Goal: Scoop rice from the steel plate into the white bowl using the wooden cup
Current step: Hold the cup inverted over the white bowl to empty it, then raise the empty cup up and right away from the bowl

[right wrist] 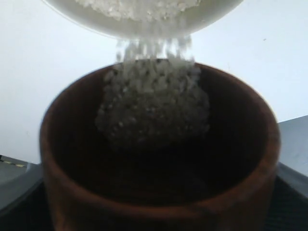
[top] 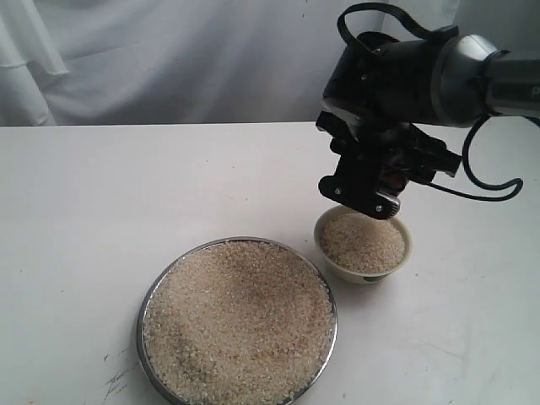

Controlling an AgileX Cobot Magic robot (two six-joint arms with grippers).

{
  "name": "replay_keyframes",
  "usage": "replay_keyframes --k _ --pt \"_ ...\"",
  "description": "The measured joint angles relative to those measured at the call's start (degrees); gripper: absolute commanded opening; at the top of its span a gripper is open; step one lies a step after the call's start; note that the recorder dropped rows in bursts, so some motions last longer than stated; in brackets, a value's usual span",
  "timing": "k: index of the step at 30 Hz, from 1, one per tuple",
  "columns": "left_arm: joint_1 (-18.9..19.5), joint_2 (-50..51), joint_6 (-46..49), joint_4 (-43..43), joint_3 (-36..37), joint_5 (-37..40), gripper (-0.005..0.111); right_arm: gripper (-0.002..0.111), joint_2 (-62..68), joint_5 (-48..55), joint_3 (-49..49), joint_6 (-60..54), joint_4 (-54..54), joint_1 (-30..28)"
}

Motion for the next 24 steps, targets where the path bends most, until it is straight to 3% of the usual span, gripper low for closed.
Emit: replay_keyframes --k 24 --pt "0.00 0.00 0.00 0.00 0.00 0.00 0.000 0.000 0.00 1.44 0.00 2.51 -10.21 3.55"
